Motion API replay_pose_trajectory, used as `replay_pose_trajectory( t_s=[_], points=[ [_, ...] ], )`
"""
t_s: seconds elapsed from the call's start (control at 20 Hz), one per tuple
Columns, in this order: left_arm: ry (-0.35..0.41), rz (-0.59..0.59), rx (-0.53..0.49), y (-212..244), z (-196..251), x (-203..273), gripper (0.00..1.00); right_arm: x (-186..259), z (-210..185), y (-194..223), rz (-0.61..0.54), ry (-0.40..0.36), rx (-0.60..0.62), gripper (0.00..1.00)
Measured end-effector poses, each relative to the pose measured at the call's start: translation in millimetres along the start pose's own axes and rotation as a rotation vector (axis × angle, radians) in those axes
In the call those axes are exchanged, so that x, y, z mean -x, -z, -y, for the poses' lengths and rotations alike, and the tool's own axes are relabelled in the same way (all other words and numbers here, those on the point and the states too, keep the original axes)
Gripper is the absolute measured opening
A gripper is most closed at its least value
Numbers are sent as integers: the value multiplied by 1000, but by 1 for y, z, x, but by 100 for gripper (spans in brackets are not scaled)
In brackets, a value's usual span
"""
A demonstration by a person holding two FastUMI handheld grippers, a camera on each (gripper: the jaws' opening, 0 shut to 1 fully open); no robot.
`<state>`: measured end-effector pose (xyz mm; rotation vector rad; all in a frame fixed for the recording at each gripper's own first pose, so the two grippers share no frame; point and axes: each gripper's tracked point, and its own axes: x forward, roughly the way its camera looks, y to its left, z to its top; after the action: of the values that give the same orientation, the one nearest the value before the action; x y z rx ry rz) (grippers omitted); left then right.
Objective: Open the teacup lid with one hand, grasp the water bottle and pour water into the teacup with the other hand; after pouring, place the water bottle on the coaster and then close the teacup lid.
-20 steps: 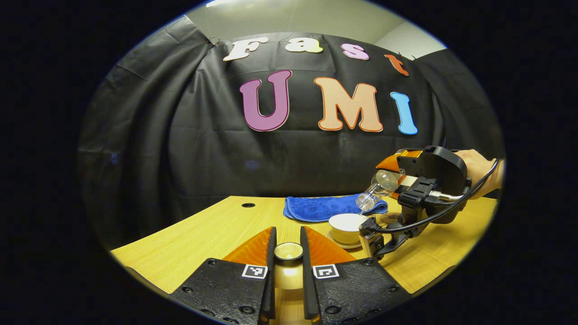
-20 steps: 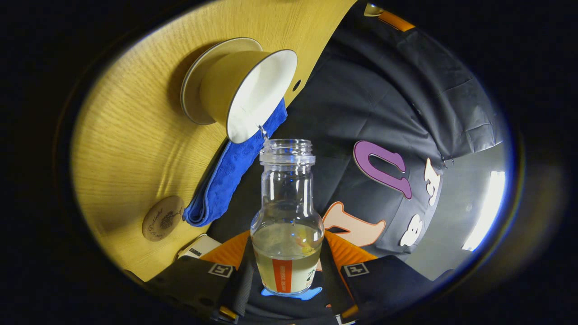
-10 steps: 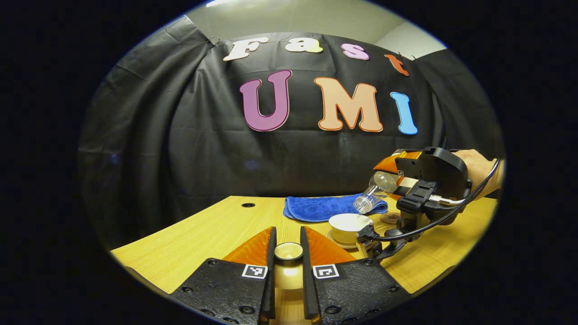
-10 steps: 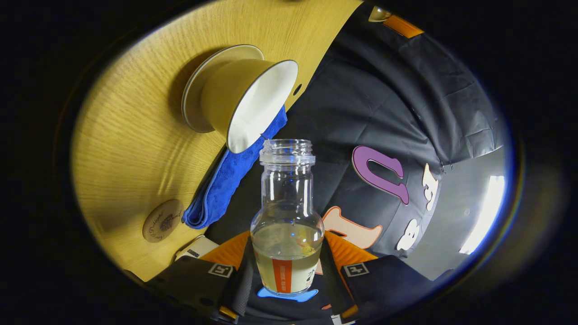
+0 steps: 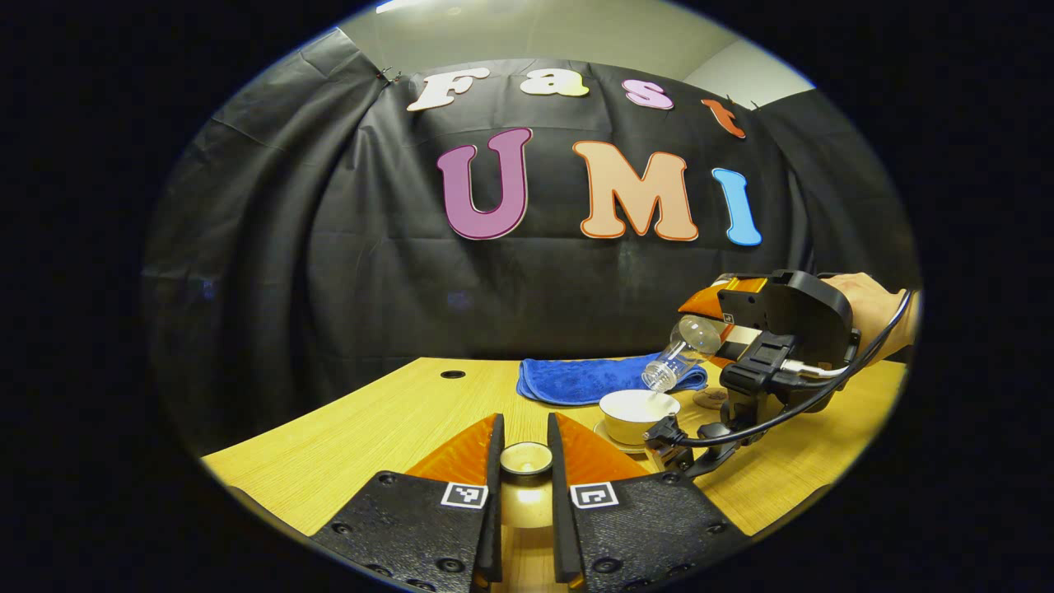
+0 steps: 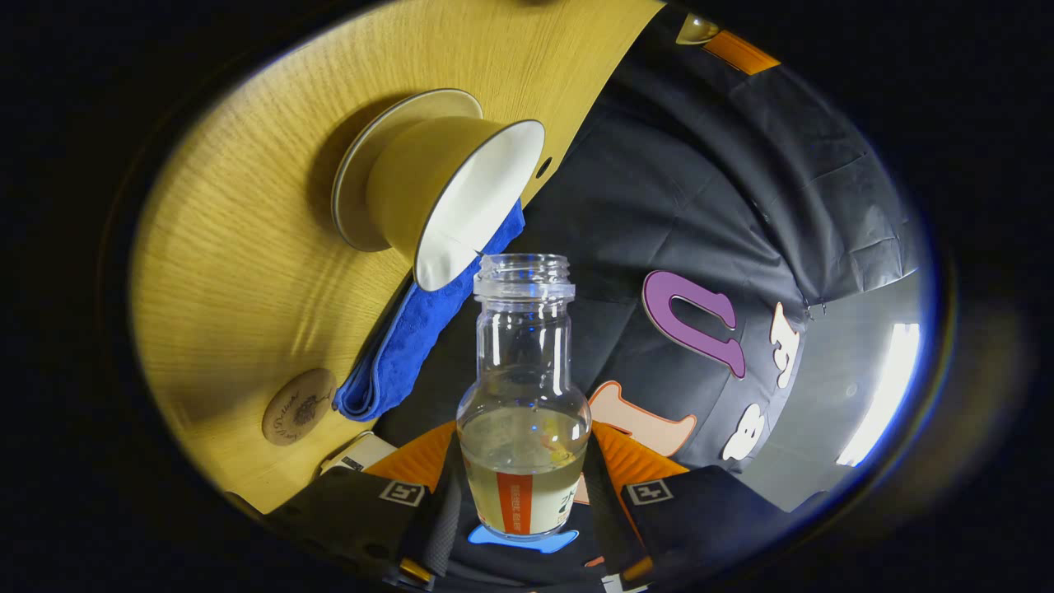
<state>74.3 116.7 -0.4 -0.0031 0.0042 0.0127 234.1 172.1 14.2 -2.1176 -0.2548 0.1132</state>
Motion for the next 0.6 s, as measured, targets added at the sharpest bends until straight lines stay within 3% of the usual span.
replay_pose_trajectory(
  t_s=[0.25, 0.6],
  points=[
    [-7, 1, -1, -1, -1, 0, 22, 2, -13, -1, -1, -61, -142, 72],
    [-11, 0, -1, 0, -2, 1, 22, 2, -27, -1, 7, -131, -248, 74]
  ],
)
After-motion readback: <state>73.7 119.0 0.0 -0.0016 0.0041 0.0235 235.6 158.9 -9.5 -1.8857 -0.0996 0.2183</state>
